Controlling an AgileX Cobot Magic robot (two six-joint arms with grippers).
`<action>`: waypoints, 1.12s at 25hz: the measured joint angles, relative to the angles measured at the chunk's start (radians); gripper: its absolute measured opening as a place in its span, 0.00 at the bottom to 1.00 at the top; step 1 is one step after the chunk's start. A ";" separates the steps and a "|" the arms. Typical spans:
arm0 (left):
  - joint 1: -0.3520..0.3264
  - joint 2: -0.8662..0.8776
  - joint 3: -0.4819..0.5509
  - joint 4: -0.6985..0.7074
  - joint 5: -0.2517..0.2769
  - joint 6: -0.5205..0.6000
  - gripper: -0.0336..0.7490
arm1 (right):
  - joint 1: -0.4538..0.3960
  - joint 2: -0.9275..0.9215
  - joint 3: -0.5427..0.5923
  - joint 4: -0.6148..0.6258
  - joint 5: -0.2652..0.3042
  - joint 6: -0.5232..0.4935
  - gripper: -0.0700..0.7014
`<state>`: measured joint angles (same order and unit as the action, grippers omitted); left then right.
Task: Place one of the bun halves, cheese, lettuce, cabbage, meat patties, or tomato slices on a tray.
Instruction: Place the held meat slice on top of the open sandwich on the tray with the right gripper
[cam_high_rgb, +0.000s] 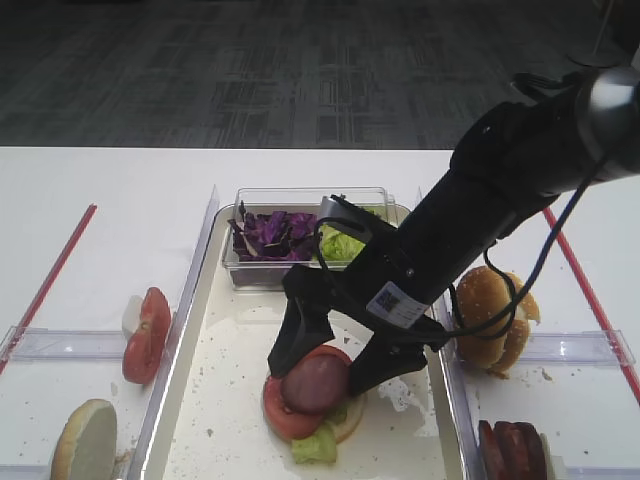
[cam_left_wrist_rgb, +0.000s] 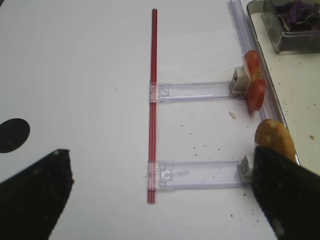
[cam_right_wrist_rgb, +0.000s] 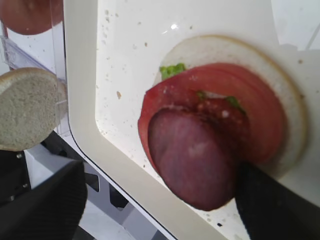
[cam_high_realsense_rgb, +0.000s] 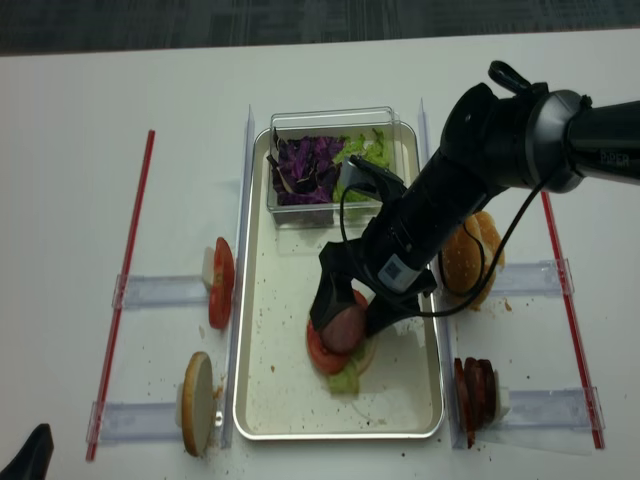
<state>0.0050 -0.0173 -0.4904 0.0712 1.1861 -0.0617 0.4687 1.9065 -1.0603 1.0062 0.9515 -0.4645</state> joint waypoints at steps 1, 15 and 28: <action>0.000 0.000 0.000 0.000 0.000 0.000 0.90 | 0.000 0.000 0.000 -0.002 0.000 0.002 0.90; 0.000 0.000 0.000 0.000 0.000 0.000 0.90 | 0.000 0.000 0.000 -0.062 0.000 0.049 0.90; 0.000 0.000 0.000 0.000 0.000 0.000 0.90 | 0.000 -0.041 -0.089 -0.157 0.039 0.124 0.88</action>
<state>0.0050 -0.0173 -0.4904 0.0712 1.1861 -0.0617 0.4687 1.8658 -1.1496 0.8491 0.9904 -0.3402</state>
